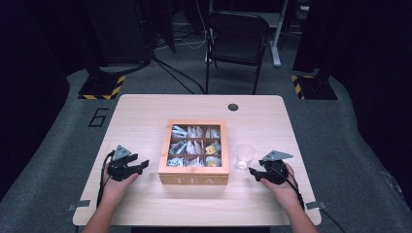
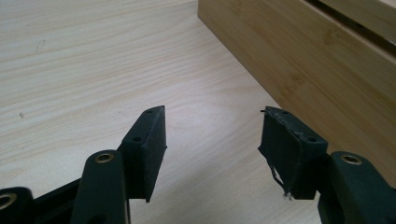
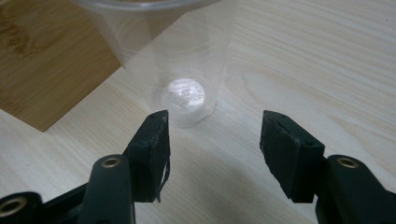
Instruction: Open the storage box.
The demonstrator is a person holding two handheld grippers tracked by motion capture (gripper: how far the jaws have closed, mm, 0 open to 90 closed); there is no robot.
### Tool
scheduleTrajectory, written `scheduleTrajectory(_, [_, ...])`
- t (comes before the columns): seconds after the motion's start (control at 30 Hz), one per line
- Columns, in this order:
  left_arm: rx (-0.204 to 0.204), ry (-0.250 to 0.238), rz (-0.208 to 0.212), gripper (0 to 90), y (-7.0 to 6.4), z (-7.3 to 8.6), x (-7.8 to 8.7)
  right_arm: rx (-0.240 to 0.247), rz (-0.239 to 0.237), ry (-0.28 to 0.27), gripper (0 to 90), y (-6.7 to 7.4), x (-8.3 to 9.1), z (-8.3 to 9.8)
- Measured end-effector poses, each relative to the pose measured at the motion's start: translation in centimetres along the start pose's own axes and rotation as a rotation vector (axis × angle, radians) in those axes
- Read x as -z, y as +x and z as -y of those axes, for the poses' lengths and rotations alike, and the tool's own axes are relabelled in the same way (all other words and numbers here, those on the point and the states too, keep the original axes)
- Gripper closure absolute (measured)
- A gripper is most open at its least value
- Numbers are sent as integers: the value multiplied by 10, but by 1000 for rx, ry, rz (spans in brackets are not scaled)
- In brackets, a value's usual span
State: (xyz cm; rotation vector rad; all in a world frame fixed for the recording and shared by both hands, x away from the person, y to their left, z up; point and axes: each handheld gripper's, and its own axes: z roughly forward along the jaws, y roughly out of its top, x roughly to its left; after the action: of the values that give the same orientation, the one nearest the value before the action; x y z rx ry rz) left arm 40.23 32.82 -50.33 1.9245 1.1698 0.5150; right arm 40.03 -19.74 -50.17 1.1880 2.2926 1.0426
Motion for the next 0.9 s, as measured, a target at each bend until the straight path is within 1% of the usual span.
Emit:
scheduleTrajectory(0.03, [-4,-13,0,409,-1,0,1,4,-1,1,423,0,1,0])
scheduleTrajectory(0.07, [-12,-7,5,415,-2,0,2,3,3,-13,423,1,1,-1])
scheduleTrajectory(0.1, [-15,-9,4,421,-3,-1,3,11,4,-16,423,1,3,-1])
scheduleTrajectory(0.13, [-15,-9,4,426,-3,-1,3,11,4,-16,423,1,3,-1])
scheduleTrajectory(0.17, [-15,-11,9,427,-4,-1,4,15,13,-30,421,1,4,-2])
scheduleTrajectory(0.27, [-19,-10,20,428,-5,-1,5,18,19,-46,415,2,6,-2])
scheduleTrajectory(0.33, [-23,-9,29,436,-6,-1,5,14,12,-62,414,2,8,-4])
scheduleTrajectory(0.5, [-25,-8,35,441,-8,-1,6,11,-5,-56,426,5,8,-5])
scheduleTrajectory(0.53, [-29,-8,38,441,-10,-2,7,22,-9,-56,434,7,9,-6])
scheduleTrajectory(0.63, [-45,-3,35,443,-11,-2,8,19,-20,-45,434,8,10,-7])
scheduleTrajectory(0.67, [-46,-1,36,445,-12,-2,8,24,-16,-43,435,9,10,-7])
scheduleTrajectory(0.77, [-57,8,41,451,-14,-4,10,26,-22,-47,434,10,12,-8])
scheduleTrajectory(0.8, [-58,10,41,451,-14,-4,11,12,-25,-54,434,11,15,-9])
scheduleTrajectory(0.87, [-66,6,30,451,-15,-5,13,12,-30,-63,436,11,16,-10])
scheduleTrajectory(0.9, [-56,3,34,451,-15,-6,14,7,-34,-65,437,11,18,-11])
